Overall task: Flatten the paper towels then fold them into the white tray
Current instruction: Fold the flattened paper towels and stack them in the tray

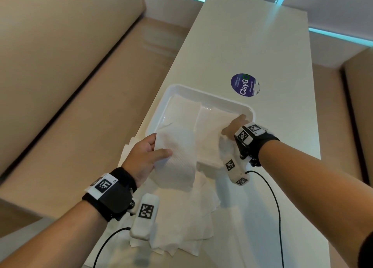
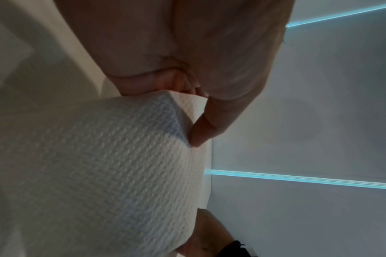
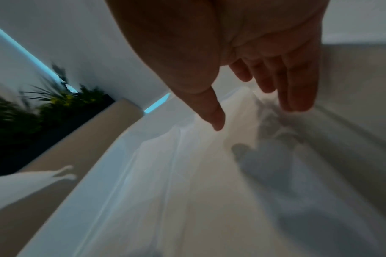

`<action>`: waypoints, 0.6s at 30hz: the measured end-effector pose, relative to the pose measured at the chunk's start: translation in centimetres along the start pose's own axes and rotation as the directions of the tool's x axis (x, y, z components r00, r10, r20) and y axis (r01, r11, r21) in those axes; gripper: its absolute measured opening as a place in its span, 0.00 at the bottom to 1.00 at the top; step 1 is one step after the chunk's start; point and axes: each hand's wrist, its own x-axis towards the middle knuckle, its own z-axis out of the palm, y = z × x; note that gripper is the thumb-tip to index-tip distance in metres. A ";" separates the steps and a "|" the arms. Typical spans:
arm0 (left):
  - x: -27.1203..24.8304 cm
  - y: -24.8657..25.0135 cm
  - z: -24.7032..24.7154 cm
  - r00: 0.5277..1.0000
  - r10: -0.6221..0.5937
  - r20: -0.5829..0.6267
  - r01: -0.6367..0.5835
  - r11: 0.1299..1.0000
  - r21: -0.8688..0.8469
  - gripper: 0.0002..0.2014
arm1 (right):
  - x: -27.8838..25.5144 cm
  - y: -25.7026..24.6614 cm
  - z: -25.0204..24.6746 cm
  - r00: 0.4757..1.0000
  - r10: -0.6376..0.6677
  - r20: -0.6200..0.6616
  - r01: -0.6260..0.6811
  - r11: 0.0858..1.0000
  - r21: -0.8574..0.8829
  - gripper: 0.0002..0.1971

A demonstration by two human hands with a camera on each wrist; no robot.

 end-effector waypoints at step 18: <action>2.1 1.5 0.4 0.999 0.004 0.049 -0.008 0.997 0.079 0.19 | -8.4 -4.7 -0.8 0.836 -0.531 0.139 0.283 0.633 0.720 0.11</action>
